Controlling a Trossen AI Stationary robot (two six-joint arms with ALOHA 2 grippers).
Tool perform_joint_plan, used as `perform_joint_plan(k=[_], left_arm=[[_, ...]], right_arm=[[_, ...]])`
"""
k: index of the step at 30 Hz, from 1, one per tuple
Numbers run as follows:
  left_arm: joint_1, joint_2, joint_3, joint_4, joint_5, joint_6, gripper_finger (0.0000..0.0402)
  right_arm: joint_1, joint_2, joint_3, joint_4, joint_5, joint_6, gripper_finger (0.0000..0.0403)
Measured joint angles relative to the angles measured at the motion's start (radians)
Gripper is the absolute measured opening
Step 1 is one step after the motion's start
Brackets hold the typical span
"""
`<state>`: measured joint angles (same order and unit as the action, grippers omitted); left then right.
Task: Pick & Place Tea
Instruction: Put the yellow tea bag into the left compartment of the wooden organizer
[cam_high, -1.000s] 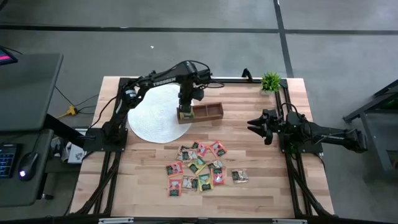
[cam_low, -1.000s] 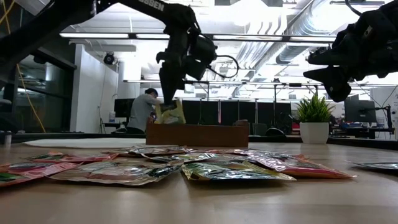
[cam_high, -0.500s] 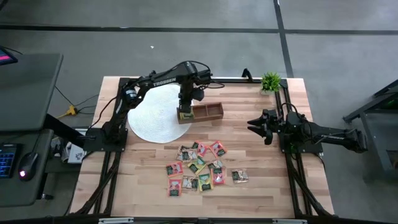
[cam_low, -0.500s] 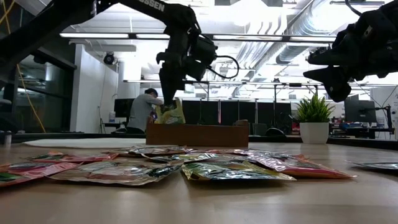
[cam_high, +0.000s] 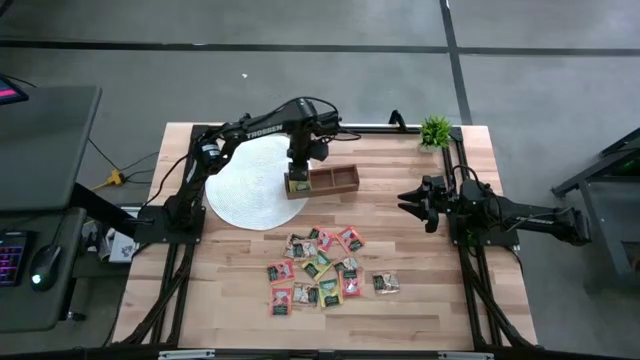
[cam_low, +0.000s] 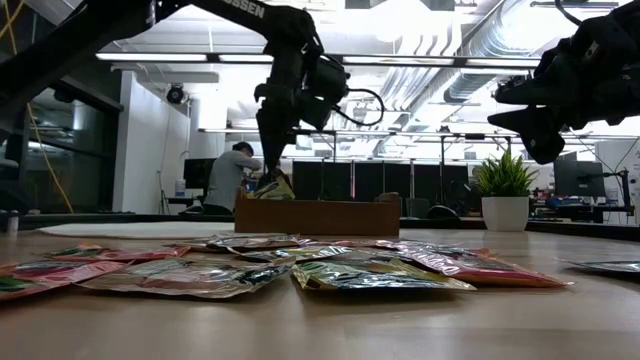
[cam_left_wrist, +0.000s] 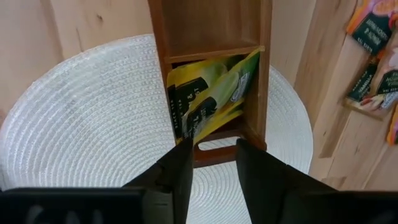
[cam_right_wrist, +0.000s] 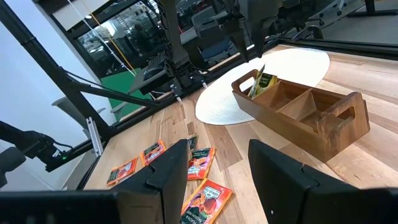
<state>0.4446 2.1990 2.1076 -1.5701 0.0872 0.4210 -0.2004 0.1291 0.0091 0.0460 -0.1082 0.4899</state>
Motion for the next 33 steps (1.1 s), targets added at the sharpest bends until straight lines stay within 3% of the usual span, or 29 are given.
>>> perform_joint_plan(k=[5, 11, 21, 33], left_arm=[[-0.001, -0.024, 0.021, -0.001, 0.019, -0.007, 0.0116], [-0.012, -0.019, 0.022, 0.004, 0.13, -0.044, 0.0115], [-0.062, -0.019, 0.022, 0.164, 0.133, -0.095, 0.0115], [-0.066, -0.018, -0.035, 0.212, 0.033, -0.076, 0.0115]], right_arm=[[0.0, 0.0, 0.0, 0.0, 0.0, 0.0, 0.0165], [0.0, 0.0, 0.0, 0.0, 0.0, -0.051, 0.0165], [0.0, 0.0, 0.0, 0.0, 0.0, -0.063, 0.0165], [0.0, 0.0, 0.0, 0.0, 0.0, -0.063, 0.0165]])
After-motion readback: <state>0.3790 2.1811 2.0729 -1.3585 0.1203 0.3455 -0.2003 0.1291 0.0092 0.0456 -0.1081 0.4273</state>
